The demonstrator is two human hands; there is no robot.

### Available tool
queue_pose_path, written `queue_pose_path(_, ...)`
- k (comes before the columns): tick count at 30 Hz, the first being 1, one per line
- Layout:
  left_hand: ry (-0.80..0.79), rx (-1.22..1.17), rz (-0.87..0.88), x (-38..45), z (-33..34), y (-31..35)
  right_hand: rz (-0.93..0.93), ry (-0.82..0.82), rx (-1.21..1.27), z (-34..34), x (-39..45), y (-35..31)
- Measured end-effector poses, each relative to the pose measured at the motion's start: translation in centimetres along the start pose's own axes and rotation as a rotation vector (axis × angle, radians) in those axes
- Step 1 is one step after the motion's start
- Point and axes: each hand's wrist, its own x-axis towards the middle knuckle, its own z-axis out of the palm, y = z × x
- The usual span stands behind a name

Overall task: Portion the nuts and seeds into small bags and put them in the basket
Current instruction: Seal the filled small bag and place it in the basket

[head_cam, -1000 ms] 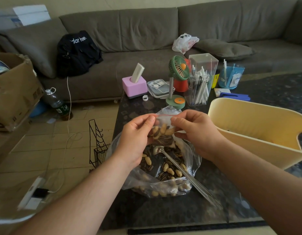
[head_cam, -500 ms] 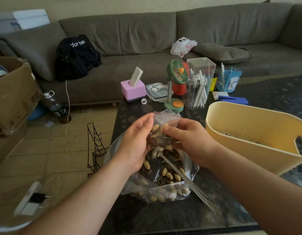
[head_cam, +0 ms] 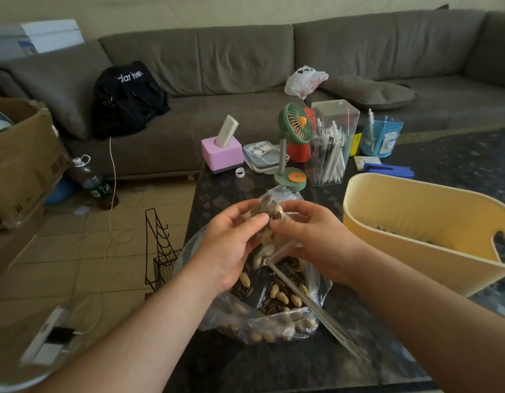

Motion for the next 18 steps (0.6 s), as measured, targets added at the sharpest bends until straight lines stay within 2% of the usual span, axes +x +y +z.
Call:
queue_pose_path(5, 0.069, 0.030, 0.040, 0.25, -0.13, -0.14, 0.001, -0.029, -0.009, 0.04, -0.01, -0.06)
queue_pose_path(10, 0.031, -0.102, -0.002, 0.22, 0.14, 0.17, 0.050, -0.011, -0.023, 0.12, -0.04, -0.31)
queue_pose_path(13, 0.047, -0.041, 0.015, 0.37, 0.00, -0.08, 0.073, -0.063, 0.035, 0.16, -0.11, -0.36)
queue_pose_path(18, 0.059, -0.040, 0.004, 0.31, 0.15, -0.17, 0.079, -0.022, -0.014, 0.19, 0.04, -0.24)
